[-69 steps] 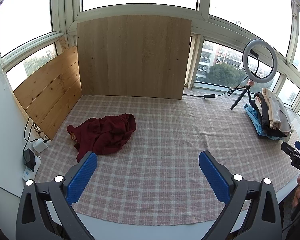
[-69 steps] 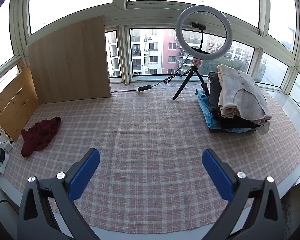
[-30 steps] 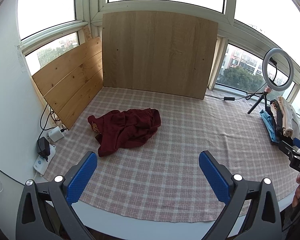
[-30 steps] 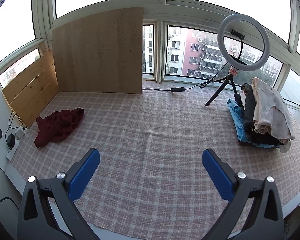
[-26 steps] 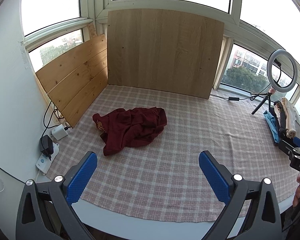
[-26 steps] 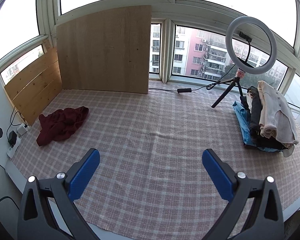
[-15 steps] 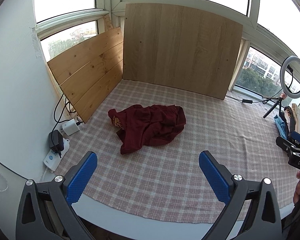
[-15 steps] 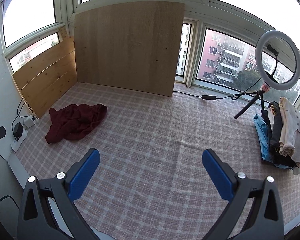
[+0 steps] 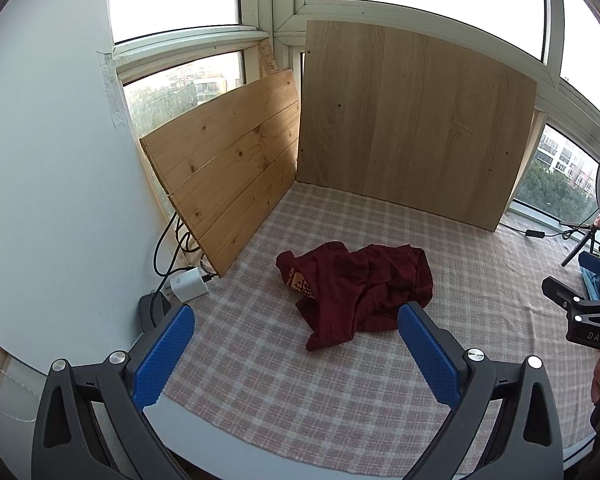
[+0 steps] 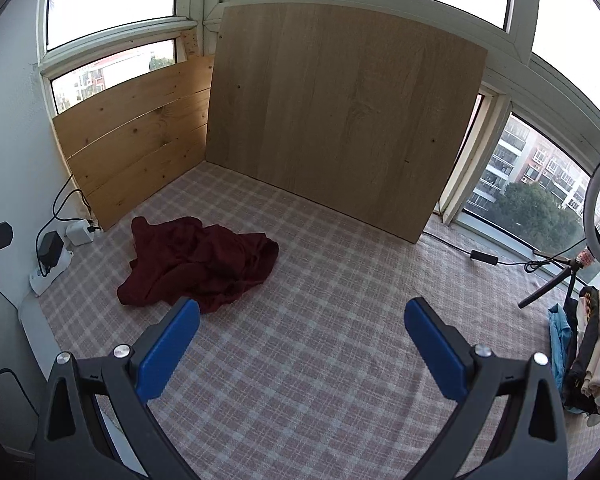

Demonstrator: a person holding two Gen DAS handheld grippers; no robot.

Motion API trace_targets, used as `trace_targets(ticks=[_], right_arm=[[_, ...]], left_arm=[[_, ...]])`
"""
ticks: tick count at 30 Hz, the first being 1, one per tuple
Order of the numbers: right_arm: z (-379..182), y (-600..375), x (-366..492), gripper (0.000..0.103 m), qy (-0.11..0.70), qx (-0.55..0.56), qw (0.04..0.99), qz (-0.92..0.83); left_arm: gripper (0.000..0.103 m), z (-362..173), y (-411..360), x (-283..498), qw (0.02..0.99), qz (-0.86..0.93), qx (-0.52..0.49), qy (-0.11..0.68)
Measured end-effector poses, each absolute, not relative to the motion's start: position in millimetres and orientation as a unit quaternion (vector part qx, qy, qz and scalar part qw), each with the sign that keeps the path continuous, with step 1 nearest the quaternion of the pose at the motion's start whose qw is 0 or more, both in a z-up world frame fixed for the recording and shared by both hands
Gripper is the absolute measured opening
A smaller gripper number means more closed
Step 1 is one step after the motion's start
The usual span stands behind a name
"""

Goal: Fold clothes
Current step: 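Move both grippers toward the crumpled dark red sweatshirt, then grasp the sweatshirt hem with the left gripper while the right gripper grasps another edge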

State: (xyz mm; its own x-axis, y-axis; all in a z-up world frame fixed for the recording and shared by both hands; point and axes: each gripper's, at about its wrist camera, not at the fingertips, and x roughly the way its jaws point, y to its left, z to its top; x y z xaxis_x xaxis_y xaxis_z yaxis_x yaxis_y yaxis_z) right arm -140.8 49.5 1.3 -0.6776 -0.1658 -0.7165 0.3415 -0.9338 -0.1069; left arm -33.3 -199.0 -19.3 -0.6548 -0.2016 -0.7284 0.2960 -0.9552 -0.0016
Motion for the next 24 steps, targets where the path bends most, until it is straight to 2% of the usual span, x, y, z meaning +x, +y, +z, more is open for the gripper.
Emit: trace_targets(ticks=[8,15,24], right_arm=[[-11.8,13.7,-178.2,0.103,0.108,0.378,0.169,-0.904],[-46.4,3.2,-226.9,0.103,0.107,0.401,0.165,-0.894],[-131.2,-0.3,-312.7,0.103,0.112,0.479,0.168,-0.854]], left_arm=[[0.102,-42.3,-219.2,-63.4,0.131,-0.901,0.408,0.062],[0.102,-89.4,-231.4,-102.5,0.11,-0.886,0.443,0.079],[0.102,-167.7,-235.8,-162.7,0.078,-0.85,0.513,0.09]])
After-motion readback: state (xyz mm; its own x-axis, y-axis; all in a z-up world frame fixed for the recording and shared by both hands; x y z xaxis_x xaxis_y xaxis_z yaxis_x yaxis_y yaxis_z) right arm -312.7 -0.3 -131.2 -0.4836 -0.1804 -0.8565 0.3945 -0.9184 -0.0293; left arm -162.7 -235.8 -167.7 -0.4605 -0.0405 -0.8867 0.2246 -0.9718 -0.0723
